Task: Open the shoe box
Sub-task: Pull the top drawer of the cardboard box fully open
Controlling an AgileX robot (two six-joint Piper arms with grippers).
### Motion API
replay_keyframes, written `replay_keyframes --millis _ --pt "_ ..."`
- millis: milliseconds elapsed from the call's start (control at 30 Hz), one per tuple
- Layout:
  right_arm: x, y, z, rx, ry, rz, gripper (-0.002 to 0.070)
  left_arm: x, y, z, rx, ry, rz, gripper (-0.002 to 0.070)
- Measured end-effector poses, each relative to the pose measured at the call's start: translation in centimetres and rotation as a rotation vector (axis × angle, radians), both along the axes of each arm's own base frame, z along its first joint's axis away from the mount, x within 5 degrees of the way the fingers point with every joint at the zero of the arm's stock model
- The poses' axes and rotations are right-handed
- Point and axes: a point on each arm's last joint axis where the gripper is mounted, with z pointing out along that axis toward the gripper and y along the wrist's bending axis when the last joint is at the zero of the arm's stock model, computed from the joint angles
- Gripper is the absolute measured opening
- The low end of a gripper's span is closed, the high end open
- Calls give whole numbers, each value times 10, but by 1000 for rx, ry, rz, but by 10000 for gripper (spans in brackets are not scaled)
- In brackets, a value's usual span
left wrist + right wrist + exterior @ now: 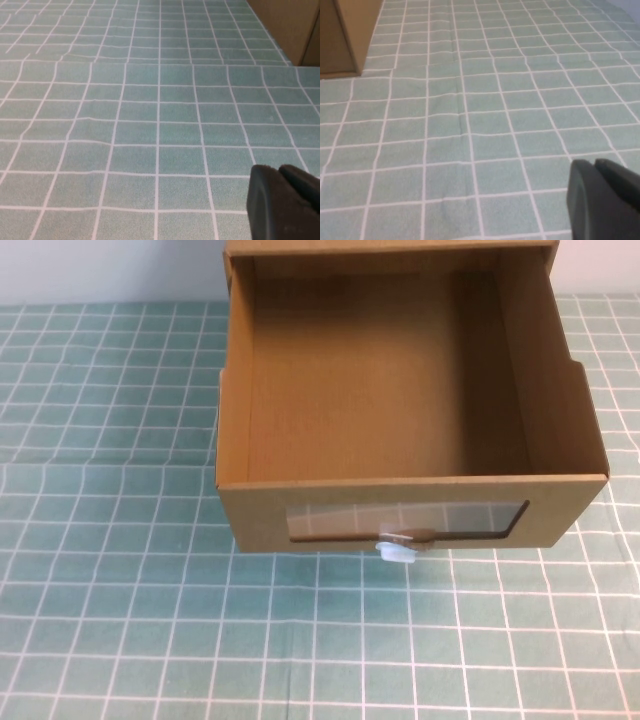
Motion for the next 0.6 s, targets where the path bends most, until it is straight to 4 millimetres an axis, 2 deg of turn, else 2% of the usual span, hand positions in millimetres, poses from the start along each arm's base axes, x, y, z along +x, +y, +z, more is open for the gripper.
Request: replay_keyframes --millis 200,600 --pt "0 4 0 17 0 79 -14 0 0 0 0 0 0 -5" --pt "0 4 0 66 -2 69 -14 0 0 0 0 0 0 -5"
